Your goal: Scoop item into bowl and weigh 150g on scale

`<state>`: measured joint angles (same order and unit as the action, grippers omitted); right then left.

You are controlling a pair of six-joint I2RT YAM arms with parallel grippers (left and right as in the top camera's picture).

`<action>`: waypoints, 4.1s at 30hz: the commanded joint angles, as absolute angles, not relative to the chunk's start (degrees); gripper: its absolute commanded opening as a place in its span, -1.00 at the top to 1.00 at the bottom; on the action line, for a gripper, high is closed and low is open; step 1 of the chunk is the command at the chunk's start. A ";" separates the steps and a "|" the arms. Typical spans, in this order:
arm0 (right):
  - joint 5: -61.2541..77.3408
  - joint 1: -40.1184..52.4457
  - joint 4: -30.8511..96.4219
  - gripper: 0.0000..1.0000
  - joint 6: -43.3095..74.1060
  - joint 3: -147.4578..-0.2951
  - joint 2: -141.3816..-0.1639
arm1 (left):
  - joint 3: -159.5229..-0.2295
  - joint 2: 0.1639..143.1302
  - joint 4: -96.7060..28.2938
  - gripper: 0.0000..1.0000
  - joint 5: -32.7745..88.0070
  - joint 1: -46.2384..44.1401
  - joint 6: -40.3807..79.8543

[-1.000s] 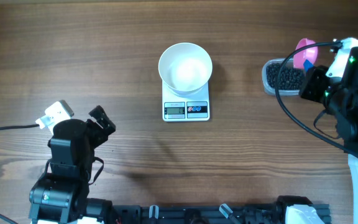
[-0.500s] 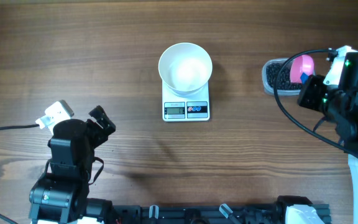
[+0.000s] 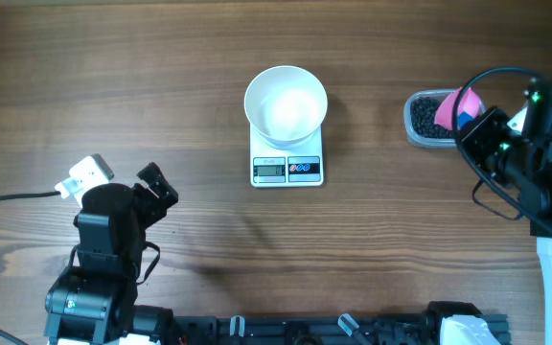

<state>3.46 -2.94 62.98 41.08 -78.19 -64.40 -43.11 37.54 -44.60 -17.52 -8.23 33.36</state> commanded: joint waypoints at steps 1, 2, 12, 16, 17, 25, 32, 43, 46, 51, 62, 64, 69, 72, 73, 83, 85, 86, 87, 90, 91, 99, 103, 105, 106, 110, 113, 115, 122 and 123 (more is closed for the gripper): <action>4.60 -3.09 62.63 0.91 51.35 -78.65 -64.29 | -43.00 37.56 -44.53 -1.00 -17.82 -7.86 33.89; 4.80 -3.07 62.63 0.91 53.25 -78.65 -64.29 | -43.00 37.56 -44.53 -1.00 -17.82 -7.88 33.89; 5.19 -3.07 60.75 0.92 60.66 -78.65 -64.29 | -43.00 37.56 -44.53 -1.00 -17.82 -7.86 33.89; 5.15 -3.09 58.54 0.91 61.71 -78.63 -64.29 | -43.00 37.56 -44.56 -1.00 -17.82 -7.88 33.89; 5.08 -3.09 58.11 0.92 61.67 -78.63 -64.29 | -43.00 37.56 -44.53 -1.00 -17.82 -7.86 33.89; -4.10 -3.09 54.37 0.91 59.83 -78.63 -64.29 | -43.00 37.56 -44.56 -1.00 -17.82 -7.88 33.89; -10.68 -3.09 47.86 0.91 44.18 -78.65 -64.29 | -43.00 37.56 -44.53 -1.00 -17.82 -7.88 33.89; -12.91 -3.09 48.31 0.91 25.56 -78.63 -64.29 | -43.00 37.56 -44.56 -1.00 -17.82 -7.88 33.89; -13.08 -3.09 47.70 0.91 25.39 -78.63 -64.29 | -43.00 37.56 -44.53 -1.00 -17.82 -7.86 33.89; -13.82 -3.09 46.37 0.91 25.41 -78.63 -64.31 | -43.00 37.56 -44.53 -1.00 -17.82 -7.88 33.89; -16.32 -3.09 45.71 0.91 25.61 -78.63 -64.29 | -43.00 37.56 -44.53 -1.00 -17.82 -7.88 33.89; -13.56 -3.09 46.44 0.91 26.81 -78.63 -64.16 | -43.00 37.56 -44.53 -1.00 -17.82 -7.86 33.89; -2.70 -3.09 47.72 0.91 29.26 -78.63 -63.90 | -43.00 37.56 -44.56 -1.00 -17.82 -7.86 33.89; 3.20 -3.09 47.70 0.91 26.63 -78.63 -63.90 | -43.00 37.56 -44.58 -1.00 -17.82 -7.88 33.89; 4.40 -3.09 47.70 0.91 26.55 -78.63 -63.90 | -43.00 37.56 -44.62 -1.00 -17.82 -7.86 33.89; 5.82 -3.09 47.81 0.92 26.41 -78.63 -64.03 | -43.00 37.56 -44.75 -1.00 -17.30 -7.88 33.91; 5.87 -3.09 47.59 0.92 24.95 -78.63 -64.16 | -43.00 37.56 -45.23 -1.00 -16.03 -7.88 33.58; 5.89 -3.09 47.64 0.91 24.05 -78.63 -64.18 | -43.00 37.56 -45.21 -0.98 -14.61 -7.88 32.99; 5.93 -3.09 47.72 0.91 23.99 -78.63 -64.18 | -43.00 37.56 -44.93 -1.00 -12.38 -7.88 31.79; 6.09 -3.09 49.06 0.91 24.12 -78.63 -64.18 | -43.00 37.56 -43.11 -1.00 -0.91 -7.88 25.17; 6.07 -3.09 49.76 0.91 24.16 -78.63 -64.18 | -43.00 37.56 -42.81 -1.00 2.57 -7.88 23.29; 6.07 -3.09 50.39 0.91 24.08 -78.63 -64.18 | -43.03 37.56 -42.57 -1.00 22.59 -7.88 8.73; 6.07 -3.09 50.46 0.91 23.97 -78.63 -64.29 | -43.09 37.56 -43.42 -1.00 24.88 -7.88 5.91; 6.07 -3.09 50.57 0.91 23.94 -78.63 -64.29 | -43.09 37.63 -43.72 -1.00 24.88 -7.88 4.78; 6.02 -3.09 50.61 0.91 23.88 -78.63 -64.29 | -43.09 37.69 -43.57 -1.00 24.88 -7.88 4.69; 5.87 -3.09 50.59 0.92 22.44 -78.63 -64.31 | -43.81 39.09 -42.09 -1.00 23.38 -7.86 4.97; 5.89 -3.09 50.63 0.91 22.44 -78.63 -64.29 | -46.04 41.76 -42.02 -0.99 21.32 -7.88 5.52; 5.89 -3.09 50.85 0.91 22.46 -78.63 -64.29 | -48.90 44.42 -43.31 -1.00 18.90 -7.88 6.37; 5.87 -3.09 50.81 0.91 22.44 -78.63 -64.29 | -58.30 55.79 -50.39 -1.00 15.27 -11.49 6.00; 5.85 -3.09 50.81 0.91 22.44 -78.63 -64.29 | -58.76 57.23 -50.87 -1.00 13.43 -12.91 6.00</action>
